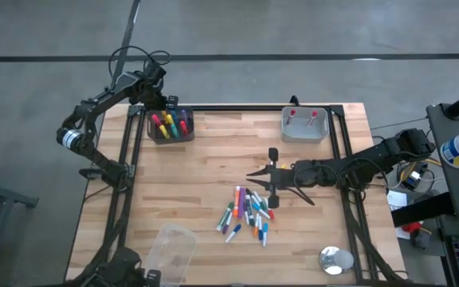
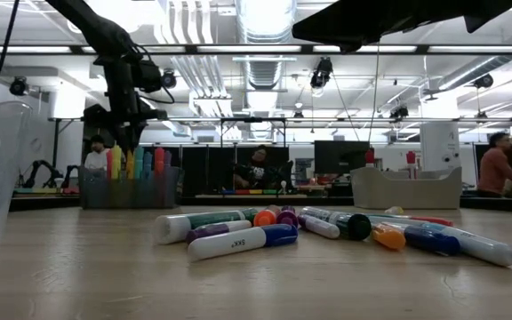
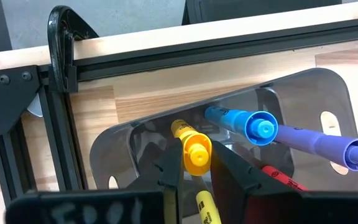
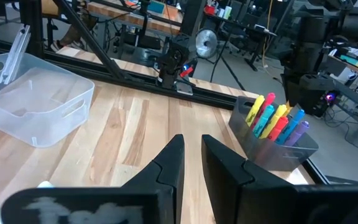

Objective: Pick & Place Markers
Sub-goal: Put the dark yellow highlighter pen into the black bin

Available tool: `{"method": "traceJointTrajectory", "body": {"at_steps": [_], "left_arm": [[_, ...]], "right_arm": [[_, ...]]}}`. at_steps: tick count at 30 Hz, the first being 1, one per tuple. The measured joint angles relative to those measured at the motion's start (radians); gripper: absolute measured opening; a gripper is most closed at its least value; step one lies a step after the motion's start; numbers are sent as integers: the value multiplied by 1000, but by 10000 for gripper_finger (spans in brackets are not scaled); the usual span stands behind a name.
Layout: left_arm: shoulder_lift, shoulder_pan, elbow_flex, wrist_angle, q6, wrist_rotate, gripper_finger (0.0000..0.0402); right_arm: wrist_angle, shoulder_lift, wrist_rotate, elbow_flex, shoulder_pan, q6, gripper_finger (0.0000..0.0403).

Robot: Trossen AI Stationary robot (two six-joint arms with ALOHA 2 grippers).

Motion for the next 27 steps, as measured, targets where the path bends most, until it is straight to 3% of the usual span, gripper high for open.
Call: {"method": "traceJointTrajectory", "body": {"at_steps": [27], "left_arm": [[-1, 7, -34, 46, -2, 0, 55]], "right_arm": [[0, 0, 0, 0, 2, 0, 52]]}}
